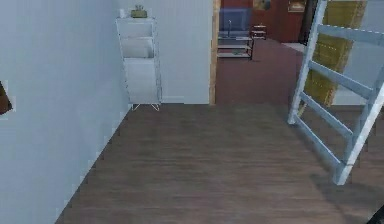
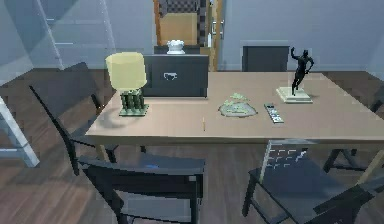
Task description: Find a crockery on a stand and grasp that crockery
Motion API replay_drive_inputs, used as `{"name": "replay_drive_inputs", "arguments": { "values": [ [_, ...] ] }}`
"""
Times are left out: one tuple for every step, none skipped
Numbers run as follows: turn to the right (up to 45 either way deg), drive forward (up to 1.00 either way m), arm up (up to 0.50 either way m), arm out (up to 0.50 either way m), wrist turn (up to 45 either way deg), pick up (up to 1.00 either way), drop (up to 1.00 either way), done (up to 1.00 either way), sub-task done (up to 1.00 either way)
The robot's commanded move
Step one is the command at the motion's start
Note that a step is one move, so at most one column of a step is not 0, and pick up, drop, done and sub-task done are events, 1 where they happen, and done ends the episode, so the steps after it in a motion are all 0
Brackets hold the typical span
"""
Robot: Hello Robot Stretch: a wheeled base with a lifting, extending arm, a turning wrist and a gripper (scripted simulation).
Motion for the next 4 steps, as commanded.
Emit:
{"name": "replay_drive_inputs", "arguments": {
  "values": [
    [3.0, 0.0, 0.0, 0.0, 0.0, 0.0, 0.0, 0.0, 0.0],
    [0.0, 0.45, 0.0, 0.0, 0.0, 0.0, 0.0, 0.0, 0.0],
    [15.0, 0.0, 0.0, 0.0, 0.0, 0.0, 0.0, 0.0, 0.0],
    [0.0, 1.0, 0.0, 0.0, 0.0, 0.0, 0.0, 0.0, 0.0]
  ]
}}
